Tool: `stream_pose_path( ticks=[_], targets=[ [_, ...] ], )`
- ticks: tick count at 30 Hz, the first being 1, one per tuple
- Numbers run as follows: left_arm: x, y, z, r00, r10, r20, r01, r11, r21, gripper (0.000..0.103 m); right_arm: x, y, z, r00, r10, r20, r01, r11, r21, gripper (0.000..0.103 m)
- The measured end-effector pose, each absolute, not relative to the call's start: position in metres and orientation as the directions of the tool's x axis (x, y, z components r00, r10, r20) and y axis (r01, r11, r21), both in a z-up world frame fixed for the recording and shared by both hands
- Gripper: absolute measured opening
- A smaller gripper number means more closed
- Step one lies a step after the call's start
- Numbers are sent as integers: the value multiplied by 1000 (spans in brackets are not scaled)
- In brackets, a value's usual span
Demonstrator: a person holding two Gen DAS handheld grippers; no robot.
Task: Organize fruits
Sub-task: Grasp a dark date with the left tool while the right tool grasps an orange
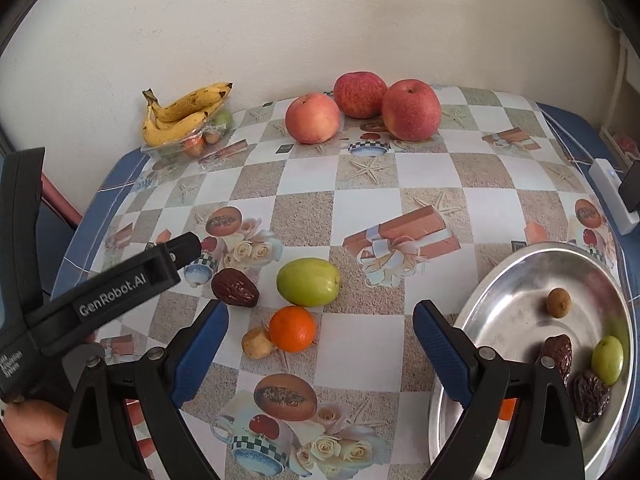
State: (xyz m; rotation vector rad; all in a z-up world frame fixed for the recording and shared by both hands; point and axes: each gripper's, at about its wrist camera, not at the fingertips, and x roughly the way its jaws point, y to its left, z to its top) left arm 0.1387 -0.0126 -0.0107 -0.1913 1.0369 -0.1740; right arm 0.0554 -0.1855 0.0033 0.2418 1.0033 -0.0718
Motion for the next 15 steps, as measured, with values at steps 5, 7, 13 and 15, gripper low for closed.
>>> stream_pose_path(
  ticks=[5, 7, 13, 15],
  targets=[
    [144, -16, -13, 489, -246, -837, 70, 968, -243, 103, 63, -187, -5, 520, 47, -853, 191, 967, 170, 94],
    [146, -19, -15, 482, -262, -836, 65, 962, -264, 103, 65, -185, -8, 513, 44, -857, 188, 969, 162, 94],
    [149, -28, -31, 440, -261, -859, 82, 965, -251, 101, 75, -177, -22, 489, 48, -871, 172, 973, 151, 88],
    [148, -31, -36, 418, -283, -863, 93, 958, -270, 100, 79, -174, -30, 469, 45, -882, 168, 976, 139, 74]
  ],
)
